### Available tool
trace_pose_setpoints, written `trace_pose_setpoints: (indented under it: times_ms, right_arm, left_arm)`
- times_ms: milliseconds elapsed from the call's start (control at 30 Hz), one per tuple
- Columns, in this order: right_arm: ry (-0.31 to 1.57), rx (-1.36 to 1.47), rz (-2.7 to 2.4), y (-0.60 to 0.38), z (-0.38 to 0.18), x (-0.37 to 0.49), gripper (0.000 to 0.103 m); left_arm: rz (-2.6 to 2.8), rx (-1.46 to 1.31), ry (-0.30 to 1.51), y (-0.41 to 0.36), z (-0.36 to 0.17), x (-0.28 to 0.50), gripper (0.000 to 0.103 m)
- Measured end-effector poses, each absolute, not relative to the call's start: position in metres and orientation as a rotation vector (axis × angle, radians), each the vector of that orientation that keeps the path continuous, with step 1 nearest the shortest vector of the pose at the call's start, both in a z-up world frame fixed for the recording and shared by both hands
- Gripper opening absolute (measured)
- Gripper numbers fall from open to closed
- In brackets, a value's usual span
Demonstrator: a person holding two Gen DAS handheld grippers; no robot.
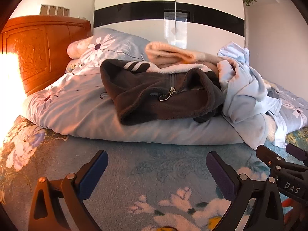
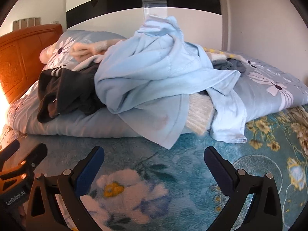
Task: Fold clothes
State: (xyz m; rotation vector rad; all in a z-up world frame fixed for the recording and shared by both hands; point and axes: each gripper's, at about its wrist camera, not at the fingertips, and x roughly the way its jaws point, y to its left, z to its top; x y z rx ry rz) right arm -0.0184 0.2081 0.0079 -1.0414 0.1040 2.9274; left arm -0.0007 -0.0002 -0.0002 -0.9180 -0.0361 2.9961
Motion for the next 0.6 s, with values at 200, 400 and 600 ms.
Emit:
trace_pose_setpoints:
  times_ms: [200, 400, 600]
  right_arm:
    - [0.086, -1.032, 2.95, 0.208, 0.009, -0.013, 0.103]
    - [0.074, -1.004, 2.965, 0.197, 0.01, -0.001, 0.103]
    - [0.103, -0.972, 2.964, 0.188, 0.011, 0.01, 0.103]
  left_arm:
    - [2.984, -0.851, -0.108, -0.002, 0.0, 0.003, 0.103]
    - [2.962, -0.853, -0.107, -0.003, 0.0, 0.002, 0.103]
    - [2.959, -0.832, -0.116, -0.002, 0.001, 0.003, 0.103]
